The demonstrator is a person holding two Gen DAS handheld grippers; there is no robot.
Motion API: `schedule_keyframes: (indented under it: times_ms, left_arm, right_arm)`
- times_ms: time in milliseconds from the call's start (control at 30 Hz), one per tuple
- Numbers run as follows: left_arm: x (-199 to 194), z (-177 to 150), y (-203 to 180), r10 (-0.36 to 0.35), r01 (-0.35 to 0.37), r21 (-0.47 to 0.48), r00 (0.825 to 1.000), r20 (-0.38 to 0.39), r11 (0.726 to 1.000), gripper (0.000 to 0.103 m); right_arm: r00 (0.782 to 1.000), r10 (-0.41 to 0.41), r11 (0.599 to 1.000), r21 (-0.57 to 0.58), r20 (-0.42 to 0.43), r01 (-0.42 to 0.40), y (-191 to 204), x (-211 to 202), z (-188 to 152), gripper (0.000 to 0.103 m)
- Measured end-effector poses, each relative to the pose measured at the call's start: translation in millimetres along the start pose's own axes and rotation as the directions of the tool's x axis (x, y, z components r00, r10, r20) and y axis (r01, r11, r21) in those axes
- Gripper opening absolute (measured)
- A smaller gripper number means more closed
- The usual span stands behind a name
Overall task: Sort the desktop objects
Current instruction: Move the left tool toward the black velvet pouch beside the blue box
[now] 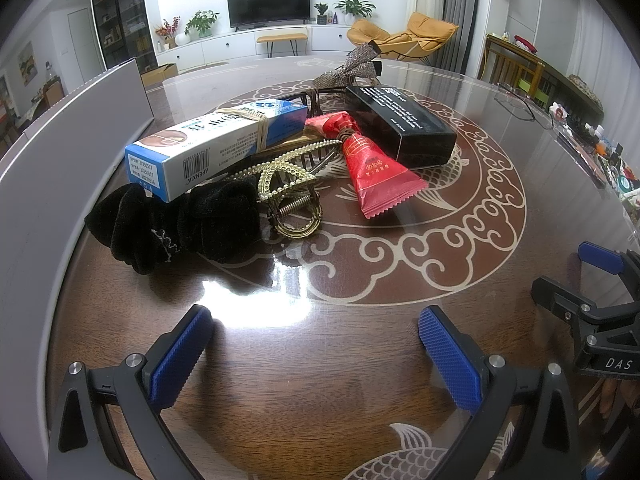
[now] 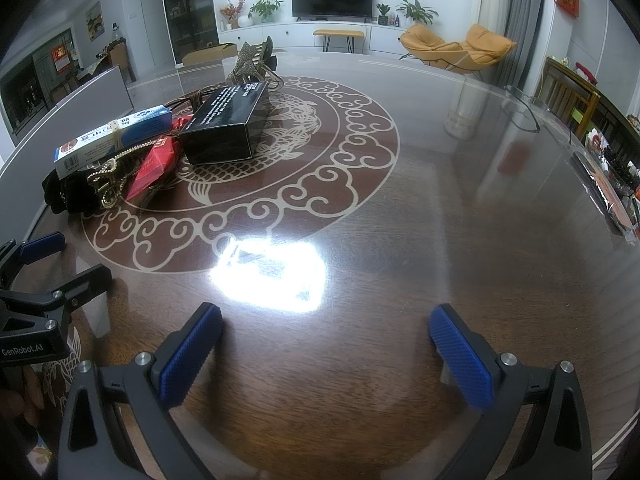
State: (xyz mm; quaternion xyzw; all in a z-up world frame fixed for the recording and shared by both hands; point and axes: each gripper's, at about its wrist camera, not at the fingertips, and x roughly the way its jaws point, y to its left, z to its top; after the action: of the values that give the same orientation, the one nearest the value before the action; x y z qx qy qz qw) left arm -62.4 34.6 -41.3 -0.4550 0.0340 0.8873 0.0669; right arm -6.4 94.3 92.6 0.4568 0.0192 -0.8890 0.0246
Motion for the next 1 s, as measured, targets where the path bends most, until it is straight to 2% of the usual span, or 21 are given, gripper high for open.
schedule_keyframes:
  times_ms: [100,267,433,533,633,733,833,1000]
  left_arm:
    - [-2.1,-1.6,2.6,-0.015,0.015,0.007,1.000,-0.012,1.000,0.103]
    - [-16.1,-5.6,32.2,-0.086,0.088,-0.099,0.996,0.023,0.991,0.103]
    - [-18.1,10.6,45.3,-0.073,0.076,-0.110,0.997,0.037,0.991,0.103]
    - [-24.8,25.1,56.8,-0.028,0.036,-0.118,0.997,0.066,0.992,0.103]
    - [-25.5,41.6,69.5,-0.031,0.039,-0.118,0.997,0.071,0.992,0.103]
    - [-21.0,49.1,78.3,-0.044,0.048,-0.116,0.998,0.043,0.992,0.103]
    - [-23.0,45.7,85.4,-0.072,0.078,-0.143,0.996,0.047,0.987,0.103]
    - [-14.9,47.9,82.9,-0.066,0.070,-0.170,0.997,0.028,0.983,0.103]
  right_arm:
    - [1.000,0.000,1.000,0.000,0.000,0.000,0.0,0.1,0.0,0.103]
    - [1.000,0.000,1.000,0.000,0.000,0.000,0.0,0.1,0.0,0.103]
    - [1.000,0.000,1.000,0.000,0.000,0.000,0.1,0.0,-0.1,0.103]
    - [1.000,0.000,1.000,0.000,0.000,0.000,0.2,-0.2,-0.1,0.103]
    - [1.000,0.000,1.000,0.000,0.000,0.000,0.2,-0.2,-0.1,0.103]
    - [1.000,0.000,1.000,0.000,0.000,0.000,0.1,0.0,-0.2,0.103]
    - [1.000,0.000,1.000,0.000,0.000,0.000,0.1,0.0,-0.2,0.103]
    - [1.000,0.000,1.000,0.000,0.000,0.000,0.3,-0.4,-0.3,0.103]
